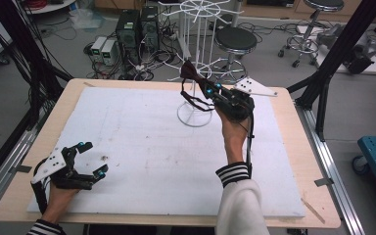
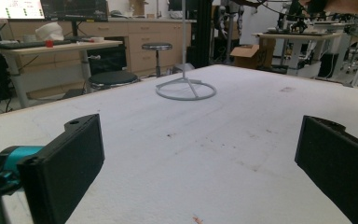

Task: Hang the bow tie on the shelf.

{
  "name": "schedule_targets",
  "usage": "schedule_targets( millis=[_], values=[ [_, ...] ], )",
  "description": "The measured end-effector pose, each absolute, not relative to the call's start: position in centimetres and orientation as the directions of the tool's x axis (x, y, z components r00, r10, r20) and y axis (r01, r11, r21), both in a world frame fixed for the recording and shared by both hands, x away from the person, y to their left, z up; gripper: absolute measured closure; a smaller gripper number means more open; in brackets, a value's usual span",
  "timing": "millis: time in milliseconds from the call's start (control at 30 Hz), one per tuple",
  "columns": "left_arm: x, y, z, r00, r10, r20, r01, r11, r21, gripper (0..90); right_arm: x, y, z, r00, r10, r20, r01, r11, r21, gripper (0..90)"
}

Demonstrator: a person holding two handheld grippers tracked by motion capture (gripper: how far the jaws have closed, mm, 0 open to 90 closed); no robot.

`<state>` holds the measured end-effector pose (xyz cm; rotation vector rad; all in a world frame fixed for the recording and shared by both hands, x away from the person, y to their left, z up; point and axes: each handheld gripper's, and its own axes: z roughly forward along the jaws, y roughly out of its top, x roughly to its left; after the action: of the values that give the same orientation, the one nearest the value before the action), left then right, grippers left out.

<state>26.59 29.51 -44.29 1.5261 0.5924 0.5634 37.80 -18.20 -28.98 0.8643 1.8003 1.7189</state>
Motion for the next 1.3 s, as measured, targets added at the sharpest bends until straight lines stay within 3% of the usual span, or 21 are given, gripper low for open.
schedule_targets(
  millis=[1300],
  values=[
    [26.5,29.6,-45.0,0.743,0.669,-0.01,0.022,-0.01,1.0,1.7,37.3,-19.7,-33.6,-0.582,0.804,0.124,0.162,-0.035,0.986,82.7]
  ],
)
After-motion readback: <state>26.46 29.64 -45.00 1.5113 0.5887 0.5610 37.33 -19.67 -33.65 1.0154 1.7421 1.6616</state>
